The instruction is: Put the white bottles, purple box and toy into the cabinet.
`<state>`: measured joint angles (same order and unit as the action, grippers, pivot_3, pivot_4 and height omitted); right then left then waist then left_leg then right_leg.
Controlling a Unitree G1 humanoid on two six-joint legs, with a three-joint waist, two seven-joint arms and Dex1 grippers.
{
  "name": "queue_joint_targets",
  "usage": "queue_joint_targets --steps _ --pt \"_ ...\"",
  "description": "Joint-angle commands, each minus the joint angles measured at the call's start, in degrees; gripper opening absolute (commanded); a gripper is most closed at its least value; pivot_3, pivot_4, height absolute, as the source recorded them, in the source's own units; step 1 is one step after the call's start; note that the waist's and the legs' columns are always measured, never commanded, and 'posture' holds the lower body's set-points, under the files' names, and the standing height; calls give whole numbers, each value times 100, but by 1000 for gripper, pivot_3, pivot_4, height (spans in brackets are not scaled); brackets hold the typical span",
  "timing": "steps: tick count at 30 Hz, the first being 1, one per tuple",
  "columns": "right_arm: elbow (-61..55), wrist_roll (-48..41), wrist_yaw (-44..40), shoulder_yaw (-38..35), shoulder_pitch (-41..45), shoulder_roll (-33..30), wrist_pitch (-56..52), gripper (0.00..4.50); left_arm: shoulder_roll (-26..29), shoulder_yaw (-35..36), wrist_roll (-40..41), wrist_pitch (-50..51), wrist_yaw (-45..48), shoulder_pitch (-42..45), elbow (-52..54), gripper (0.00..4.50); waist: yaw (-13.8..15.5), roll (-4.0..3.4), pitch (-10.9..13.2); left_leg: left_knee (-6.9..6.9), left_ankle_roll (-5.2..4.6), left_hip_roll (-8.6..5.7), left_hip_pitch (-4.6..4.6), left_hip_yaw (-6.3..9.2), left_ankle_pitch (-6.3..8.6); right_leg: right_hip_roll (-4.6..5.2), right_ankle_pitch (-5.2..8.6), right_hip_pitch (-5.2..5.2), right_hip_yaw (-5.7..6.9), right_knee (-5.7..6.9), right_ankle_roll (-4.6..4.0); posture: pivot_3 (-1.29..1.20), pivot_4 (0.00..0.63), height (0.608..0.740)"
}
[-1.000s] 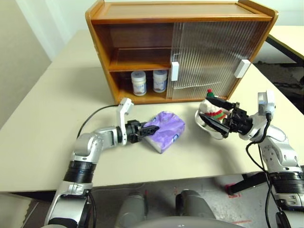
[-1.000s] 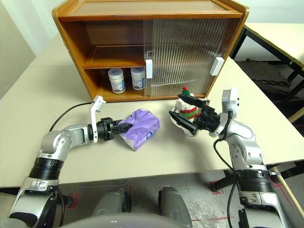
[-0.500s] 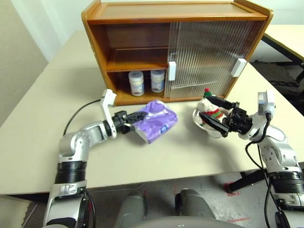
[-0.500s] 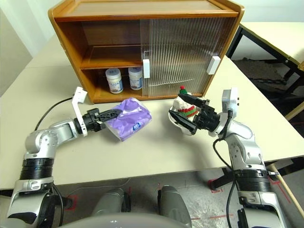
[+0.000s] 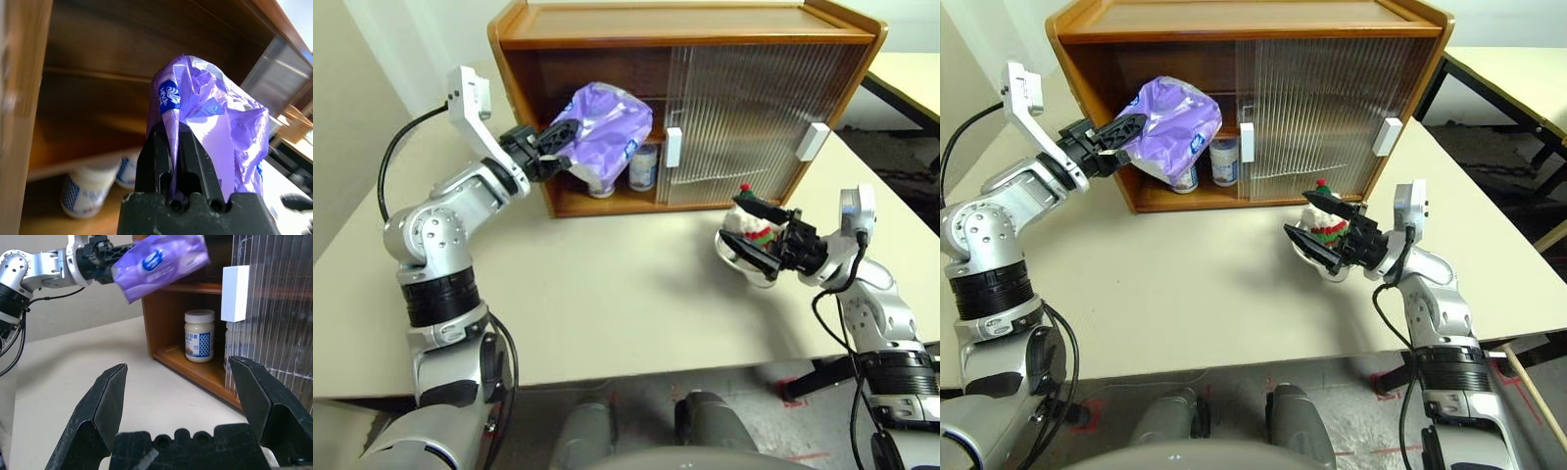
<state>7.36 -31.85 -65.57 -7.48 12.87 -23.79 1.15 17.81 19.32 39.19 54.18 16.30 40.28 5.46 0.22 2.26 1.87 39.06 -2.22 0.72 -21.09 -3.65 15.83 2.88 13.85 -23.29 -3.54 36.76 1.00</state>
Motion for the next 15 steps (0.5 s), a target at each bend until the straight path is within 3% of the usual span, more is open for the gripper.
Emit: queue_joint_targets --steps 1,9,15 --pt "0 42 43 0 -52 38 84 4500 -278 -212 -353 -490 -299 261 -453 40 24 0 0 0 0 0 0 0 0 0 0 0 0 0 0 56 0 740" --pt "-127 63 146 -21 -210 79 145 4500 -960 -146 -628 -1420 -801 827 -1412 40 48 0 0 0 -1 -3 -4 0 -1 -3 -1 -1 0 -5 0 21 0 740" --pt "-208 36 199 -59 -309 34 165 4500 -1091 -11 -667 -1820 -1122 997 -1825 40 -1 1 0 0 -1 -2 -9 0 -1 -5 0 -4 -1 -9 2 13 0 740"
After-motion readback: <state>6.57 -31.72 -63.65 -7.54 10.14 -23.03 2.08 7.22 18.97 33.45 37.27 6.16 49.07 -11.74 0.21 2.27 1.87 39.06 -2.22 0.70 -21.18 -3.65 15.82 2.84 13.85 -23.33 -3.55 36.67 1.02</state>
